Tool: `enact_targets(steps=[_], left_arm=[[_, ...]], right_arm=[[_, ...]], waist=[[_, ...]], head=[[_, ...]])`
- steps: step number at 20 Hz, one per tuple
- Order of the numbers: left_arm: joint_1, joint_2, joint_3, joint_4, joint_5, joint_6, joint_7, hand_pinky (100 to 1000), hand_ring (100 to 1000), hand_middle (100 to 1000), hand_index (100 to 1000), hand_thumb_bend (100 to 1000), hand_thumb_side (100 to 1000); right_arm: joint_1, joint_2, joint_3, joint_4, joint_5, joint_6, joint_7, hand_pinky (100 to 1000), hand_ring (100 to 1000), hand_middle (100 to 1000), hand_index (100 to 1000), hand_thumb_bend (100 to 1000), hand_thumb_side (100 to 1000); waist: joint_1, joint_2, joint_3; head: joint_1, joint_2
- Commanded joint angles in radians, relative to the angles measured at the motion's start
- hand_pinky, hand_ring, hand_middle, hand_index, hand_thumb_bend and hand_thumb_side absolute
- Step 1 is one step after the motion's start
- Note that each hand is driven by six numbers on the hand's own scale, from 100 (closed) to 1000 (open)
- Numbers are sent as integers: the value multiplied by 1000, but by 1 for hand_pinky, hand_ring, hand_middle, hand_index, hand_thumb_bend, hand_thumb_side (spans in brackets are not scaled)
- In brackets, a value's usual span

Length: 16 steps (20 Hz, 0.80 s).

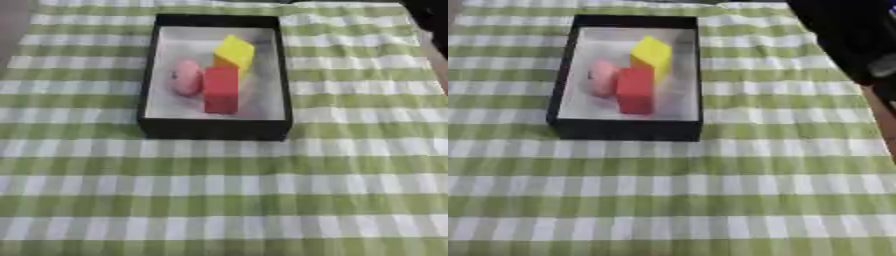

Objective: Pick up objects on the table and place them in the box.

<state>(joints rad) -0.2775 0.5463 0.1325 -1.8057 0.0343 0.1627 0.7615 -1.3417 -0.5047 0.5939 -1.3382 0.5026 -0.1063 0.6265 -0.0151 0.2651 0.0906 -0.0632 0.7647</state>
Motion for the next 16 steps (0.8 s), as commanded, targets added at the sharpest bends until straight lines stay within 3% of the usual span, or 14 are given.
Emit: enact_targets(steps=[1,7,12,14,16], left_arm=[[-18,35,6,-17,-6,-2,-6,730,714,770,848,593,406],[-28,33,-1,-18,-6,-1,-14,729,713,769,847,595,407],[-28,29,-1,-18,-2,-2,-13,728,712,769,848,595,408],[-28,29,0,-18,-2,-2,-12,728,712,769,848,596,408],[-29,28,-1,-18,-1,-3,-12,728,712,769,848,597,408]], right_arm=[[-23,26,28,-18,-13,6,13,812,675,522,619,305,100],[16,92,81,55,-3,29,20,786,674,534,632,248,100],[47,132,94,131,27,20,23,786,679,544,644,242,100],[54,138,97,149,36,5,29,795,700,573,671,287,100],[59,140,98,160,46,-8,37,820,763,673,757,420,100]], waist=[[-10,-43,6],[-12,-39,23],[-12,-34,30],[-12,-33,31],[-12,-32,31]], head=[[-7,5],[-16,-4],[-17,-8],[-14,-7],[-11,-7]])
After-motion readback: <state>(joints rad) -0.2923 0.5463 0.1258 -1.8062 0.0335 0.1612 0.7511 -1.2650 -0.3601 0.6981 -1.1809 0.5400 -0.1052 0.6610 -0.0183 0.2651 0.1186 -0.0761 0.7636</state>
